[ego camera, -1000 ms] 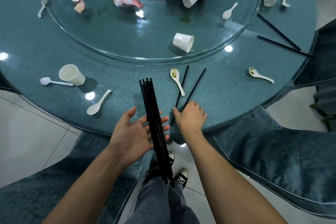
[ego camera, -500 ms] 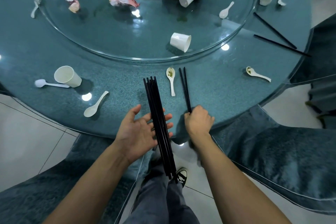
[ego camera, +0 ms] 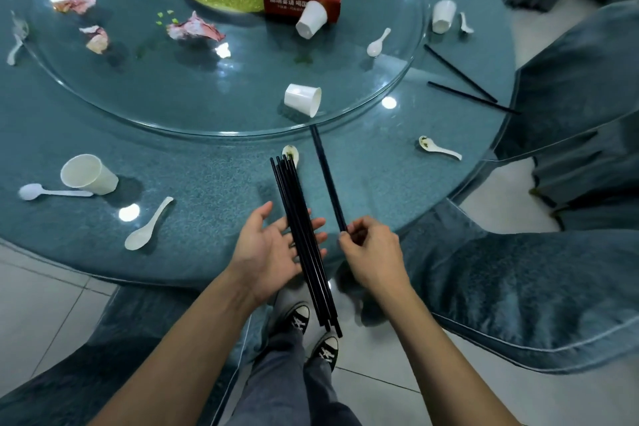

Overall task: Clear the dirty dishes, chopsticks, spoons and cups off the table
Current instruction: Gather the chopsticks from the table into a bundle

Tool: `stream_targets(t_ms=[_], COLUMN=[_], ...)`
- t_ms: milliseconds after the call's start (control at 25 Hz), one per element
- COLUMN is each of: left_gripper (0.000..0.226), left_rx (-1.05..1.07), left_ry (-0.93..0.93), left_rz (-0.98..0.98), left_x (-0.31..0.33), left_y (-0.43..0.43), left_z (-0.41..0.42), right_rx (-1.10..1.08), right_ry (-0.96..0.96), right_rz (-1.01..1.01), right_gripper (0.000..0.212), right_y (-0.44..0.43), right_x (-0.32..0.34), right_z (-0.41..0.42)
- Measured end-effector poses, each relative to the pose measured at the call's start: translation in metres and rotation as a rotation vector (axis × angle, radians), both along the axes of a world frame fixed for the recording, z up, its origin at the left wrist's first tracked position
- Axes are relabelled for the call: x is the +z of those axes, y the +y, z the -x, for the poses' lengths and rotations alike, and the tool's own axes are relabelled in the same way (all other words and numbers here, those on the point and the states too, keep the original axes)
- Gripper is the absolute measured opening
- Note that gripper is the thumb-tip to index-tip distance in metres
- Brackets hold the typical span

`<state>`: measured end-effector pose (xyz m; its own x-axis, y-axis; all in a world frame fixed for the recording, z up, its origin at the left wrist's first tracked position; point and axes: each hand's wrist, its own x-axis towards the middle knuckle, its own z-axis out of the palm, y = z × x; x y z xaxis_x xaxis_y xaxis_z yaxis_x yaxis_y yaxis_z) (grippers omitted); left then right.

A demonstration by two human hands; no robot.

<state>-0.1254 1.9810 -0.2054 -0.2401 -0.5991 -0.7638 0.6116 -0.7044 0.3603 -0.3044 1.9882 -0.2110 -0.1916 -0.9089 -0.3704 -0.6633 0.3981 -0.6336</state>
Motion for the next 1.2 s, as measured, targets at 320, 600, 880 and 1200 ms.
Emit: stream_targets(t_ms=[320,600,880,1200], left_gripper=[0.06,0.057,0.051,0.055], left_rx=[-0.027,-0.063,-0.138,-0.205], left_ry=[0.041,0.046,0.014,-0.006], left_rz=[0.06,0.085,0.075,0.081], left_x=[0.017,0.031,0.036,0.049], left_y=[-0.027,-0.039,-0.057,-0.07], left_z=[0.034,0.048,0.048,0.059], right_rx=[0.089,0.11,0.066,0.085], right_ry=[0.002,0.099,0.104,0.257], right_rz=[0.003,0.044,0.105,0.208], right_gripper=[0.013,0.019,0.02,0.037], right_y=[0.022,0.021,0.012,0.004], right_x=[0.052,0.07,0.08,0.08], right_z=[0.011,0.023,0.033,0.06])
